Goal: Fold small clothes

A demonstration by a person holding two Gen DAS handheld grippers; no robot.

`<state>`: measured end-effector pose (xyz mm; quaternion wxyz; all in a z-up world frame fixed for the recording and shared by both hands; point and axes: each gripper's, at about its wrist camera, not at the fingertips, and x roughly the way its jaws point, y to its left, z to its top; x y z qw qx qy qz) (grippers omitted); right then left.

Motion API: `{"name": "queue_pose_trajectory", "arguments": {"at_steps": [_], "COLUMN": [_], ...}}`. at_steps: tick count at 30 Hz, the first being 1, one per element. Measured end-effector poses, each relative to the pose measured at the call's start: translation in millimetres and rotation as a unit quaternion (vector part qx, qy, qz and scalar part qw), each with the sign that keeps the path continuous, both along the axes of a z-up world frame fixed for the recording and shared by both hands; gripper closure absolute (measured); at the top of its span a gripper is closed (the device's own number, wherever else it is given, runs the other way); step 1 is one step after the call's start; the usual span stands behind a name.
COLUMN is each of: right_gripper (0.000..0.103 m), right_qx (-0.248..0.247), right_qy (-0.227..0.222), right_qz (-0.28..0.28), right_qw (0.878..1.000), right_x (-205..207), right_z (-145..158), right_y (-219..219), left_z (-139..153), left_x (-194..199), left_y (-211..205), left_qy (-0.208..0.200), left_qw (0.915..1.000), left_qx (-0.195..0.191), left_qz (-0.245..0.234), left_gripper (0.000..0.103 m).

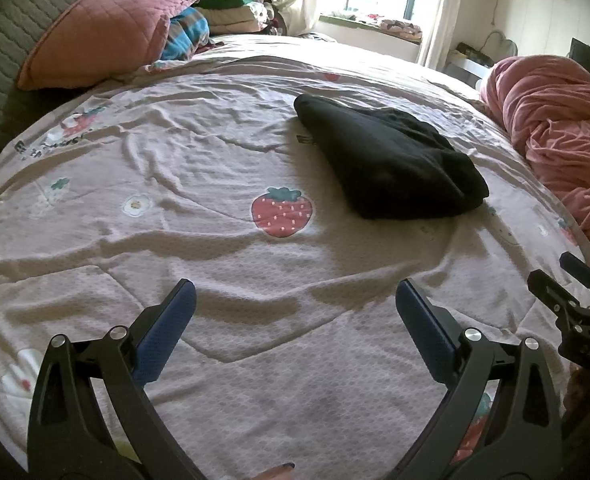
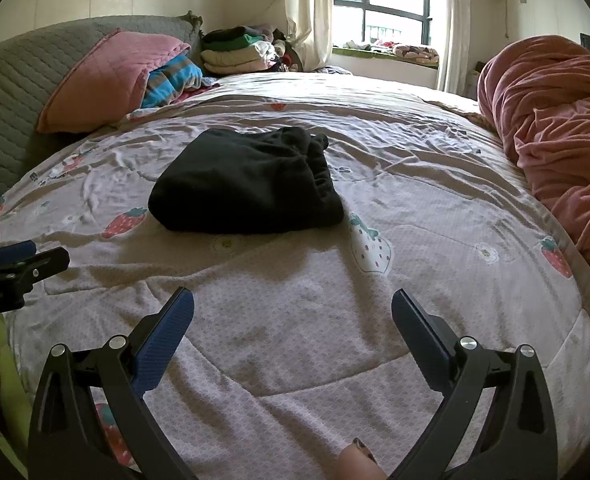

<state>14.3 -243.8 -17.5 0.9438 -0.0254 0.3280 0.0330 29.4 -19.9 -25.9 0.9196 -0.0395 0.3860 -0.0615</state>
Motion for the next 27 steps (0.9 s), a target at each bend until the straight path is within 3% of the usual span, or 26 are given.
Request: {"name": "queue_pose_trajectory", "arguments": {"at_steps": [27], "right_gripper": [0.004], "right_qx": [-0.005], "right_qy": [-0.001], "right_qz": [0.002], "right_qw": [1.0], "right_x": [-0.7], "right_z": [-0.6], "right_y": [4.2], "left_z": [0.7], "left_x": [-0.6], "left_y": [0.3], "left_qy": [0.0], "left_qw": [1.0], "left_qx": [0.005], "left_qz": [0.002], "left_gripper": [0.009]}}
